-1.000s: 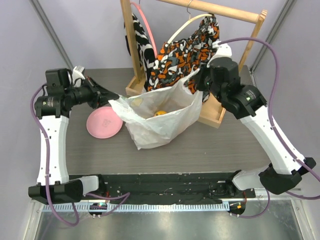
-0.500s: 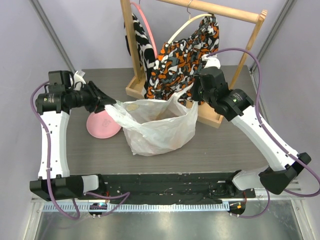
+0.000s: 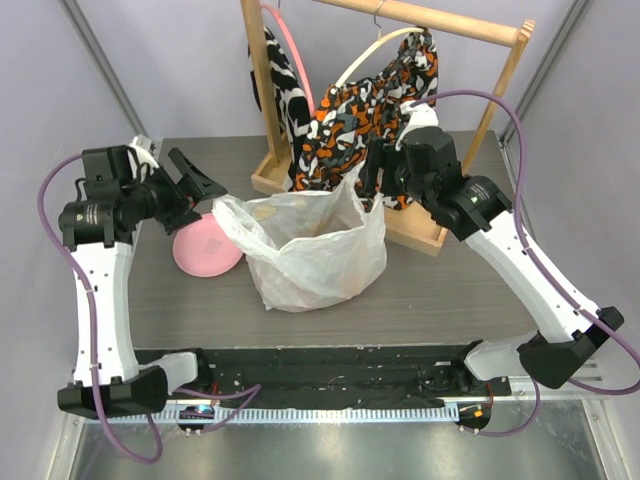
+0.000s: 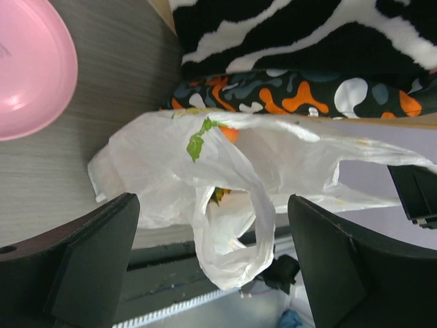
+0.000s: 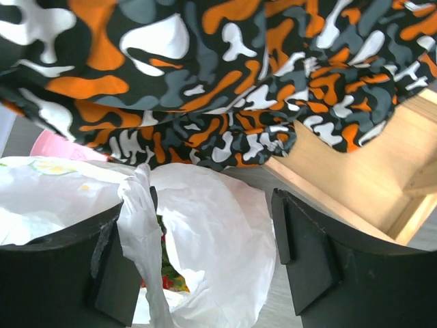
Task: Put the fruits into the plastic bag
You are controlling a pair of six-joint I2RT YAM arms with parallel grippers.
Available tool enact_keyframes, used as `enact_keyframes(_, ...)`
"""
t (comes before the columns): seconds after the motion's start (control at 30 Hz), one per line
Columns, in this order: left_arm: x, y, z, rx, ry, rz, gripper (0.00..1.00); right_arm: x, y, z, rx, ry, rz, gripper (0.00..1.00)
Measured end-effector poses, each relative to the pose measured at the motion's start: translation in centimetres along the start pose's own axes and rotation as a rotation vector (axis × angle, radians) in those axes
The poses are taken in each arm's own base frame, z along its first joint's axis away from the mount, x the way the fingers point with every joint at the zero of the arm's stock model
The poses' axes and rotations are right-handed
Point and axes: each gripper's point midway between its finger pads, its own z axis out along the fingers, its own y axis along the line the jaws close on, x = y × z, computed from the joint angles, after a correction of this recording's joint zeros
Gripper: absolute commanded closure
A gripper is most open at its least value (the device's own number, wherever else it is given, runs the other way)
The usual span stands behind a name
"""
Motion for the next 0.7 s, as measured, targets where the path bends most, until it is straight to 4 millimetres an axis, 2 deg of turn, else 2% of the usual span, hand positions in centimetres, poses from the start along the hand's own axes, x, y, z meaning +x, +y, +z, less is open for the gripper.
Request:
enact_keyframes(0.2,-1.7,-0.4,-1.3,-0.008,-0.134,0.045,0.00,-1.2,1.8,-0.8,-0.111,-0.034,-0.030,0.19)
enact_keyframes(0.47,-3.8,0.2,-1.5,-0.058,-0.244,0.061,0.00,-5.7,3.8,-4.3,-0.242,-0.193,-0.008,0.14)
enact_keyframes(0.57,-4.3,0.6,-1.5,-0.075,-0.273,0.064,0.00,-7.2,3.5,-5.0,-0.223,-0.252,0.013,0.08)
enact_keyframes(0.7,-4.7,1.4,-1.8,-0.110,-0.323,0.069,0.00,-8.4,1.5,-5.1,-0.132,-0.292,0.044,0.06)
